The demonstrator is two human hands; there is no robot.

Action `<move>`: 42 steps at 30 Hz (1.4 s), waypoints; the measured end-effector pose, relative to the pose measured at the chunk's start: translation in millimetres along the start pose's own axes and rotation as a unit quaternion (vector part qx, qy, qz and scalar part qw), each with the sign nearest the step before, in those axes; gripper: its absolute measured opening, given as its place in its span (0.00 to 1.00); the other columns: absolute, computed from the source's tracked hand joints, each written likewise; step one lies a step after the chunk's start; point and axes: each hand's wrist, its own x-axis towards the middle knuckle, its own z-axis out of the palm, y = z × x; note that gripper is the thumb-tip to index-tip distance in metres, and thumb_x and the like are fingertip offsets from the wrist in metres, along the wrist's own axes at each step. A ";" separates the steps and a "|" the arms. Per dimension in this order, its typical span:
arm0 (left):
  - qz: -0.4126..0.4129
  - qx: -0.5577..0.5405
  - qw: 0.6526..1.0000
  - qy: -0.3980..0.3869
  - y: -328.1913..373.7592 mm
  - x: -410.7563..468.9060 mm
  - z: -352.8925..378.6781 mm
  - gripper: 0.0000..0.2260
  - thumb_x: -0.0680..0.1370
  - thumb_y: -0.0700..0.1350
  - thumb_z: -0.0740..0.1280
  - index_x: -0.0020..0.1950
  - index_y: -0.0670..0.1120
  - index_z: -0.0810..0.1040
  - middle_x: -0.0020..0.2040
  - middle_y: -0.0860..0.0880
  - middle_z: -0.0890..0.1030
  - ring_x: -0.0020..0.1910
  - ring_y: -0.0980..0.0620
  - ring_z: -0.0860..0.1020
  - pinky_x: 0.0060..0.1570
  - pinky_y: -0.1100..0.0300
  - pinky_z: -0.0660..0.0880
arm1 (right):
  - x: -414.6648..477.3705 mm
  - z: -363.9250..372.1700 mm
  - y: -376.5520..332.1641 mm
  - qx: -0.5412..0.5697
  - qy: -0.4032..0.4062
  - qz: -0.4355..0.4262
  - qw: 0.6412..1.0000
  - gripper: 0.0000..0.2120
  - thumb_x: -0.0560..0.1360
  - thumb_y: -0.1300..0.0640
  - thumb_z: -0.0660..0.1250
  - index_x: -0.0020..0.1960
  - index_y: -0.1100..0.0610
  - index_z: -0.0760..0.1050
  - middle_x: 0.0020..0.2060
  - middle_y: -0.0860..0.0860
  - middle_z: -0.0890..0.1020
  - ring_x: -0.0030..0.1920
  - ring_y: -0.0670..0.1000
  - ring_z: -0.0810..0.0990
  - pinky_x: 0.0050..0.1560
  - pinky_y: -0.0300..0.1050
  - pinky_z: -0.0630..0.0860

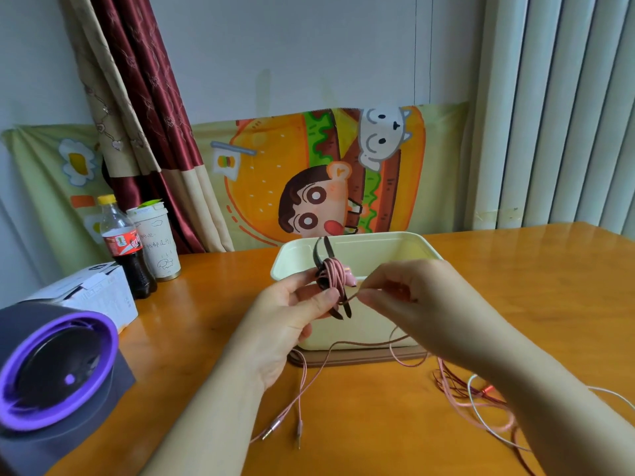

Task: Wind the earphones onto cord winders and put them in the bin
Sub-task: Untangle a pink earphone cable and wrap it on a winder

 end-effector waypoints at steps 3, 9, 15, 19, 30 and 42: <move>-0.010 0.006 1.000 -0.011 -1.1 -1.6 3.1 0.20 0.67 0.50 0.73 0.59 0.53 0.80 0.51 0.53 0.85 0.49 0.54 0.79 0.38 0.60 0.66 | 0.9 -7.6 -0.1 0.017 0.005 -0.003 1.000 0.05 0.74 0.52 0.69 0.44 0.52 0.82 0.30 0.40 0.78 0.36 0.38 0.76 0.34 0.31 0.71; -0.091 -0.155 0.983 -0.036 -0.2 -2.6 8.6 0.09 0.68 0.47 0.70 0.46 0.52 0.87 0.42 0.56 0.84 0.37 0.62 0.78 0.35 0.65 0.63 | -2.8 -7.3 -6.7 0.022 -0.073 -0.010 0.997 0.05 0.75 0.51 0.68 0.40 0.48 0.80 0.29 0.42 0.78 0.33 0.41 0.75 0.31 0.34 0.70; -0.113 -0.198 0.972 -0.055 -7.2 -0.9 10.5 0.12 0.66 0.45 0.72 0.48 0.51 0.87 0.48 0.51 0.85 0.43 0.56 0.81 0.45 0.62 0.72 | -2.3 -4.8 -9.1 0.056 -0.068 -0.014 0.996 0.05 0.75 0.54 0.68 0.41 0.48 0.80 0.27 0.39 0.77 0.30 0.40 0.74 0.29 0.31 0.67; -0.098 -0.187 0.975 -0.066 -7.6 -1.0 13.8 0.10 0.66 0.43 0.70 0.46 0.47 0.87 0.44 0.49 0.85 0.40 0.55 0.82 0.44 0.61 0.77 | 0.4 -8.8 -3.8 0.047 -0.008 -0.006 0.999 0.05 0.74 0.51 0.68 0.40 0.49 0.80 0.29 0.41 0.79 0.32 0.42 0.76 0.30 0.34 0.70; 0.019 0.222 0.963 -0.152 -2.1 -4.2 3.3 0.15 0.72 0.49 0.74 0.59 0.56 0.81 0.57 0.57 0.83 0.59 0.55 0.80 0.64 0.52 0.72 | 1.4 -30.5 15.5 0.004 -0.037 0.010 0.999 0.03 0.72 0.51 0.69 0.40 0.46 0.79 0.36 0.42 0.81 0.40 0.43 0.79 0.41 0.40 0.76; 0.031 0.247 0.935 -0.253 9.7 -13.3 1.4 0.17 0.76 0.42 0.71 0.63 0.55 0.77 0.55 0.54 0.84 0.53 0.50 0.83 0.62 0.54 0.73 | 3.2 -29.1 15.5 0.130 -0.003 -0.040 0.991 0.08 0.68 0.48 0.71 0.41 0.53 0.79 0.36 0.53 0.82 0.38 0.55 0.79 0.42 0.50 0.78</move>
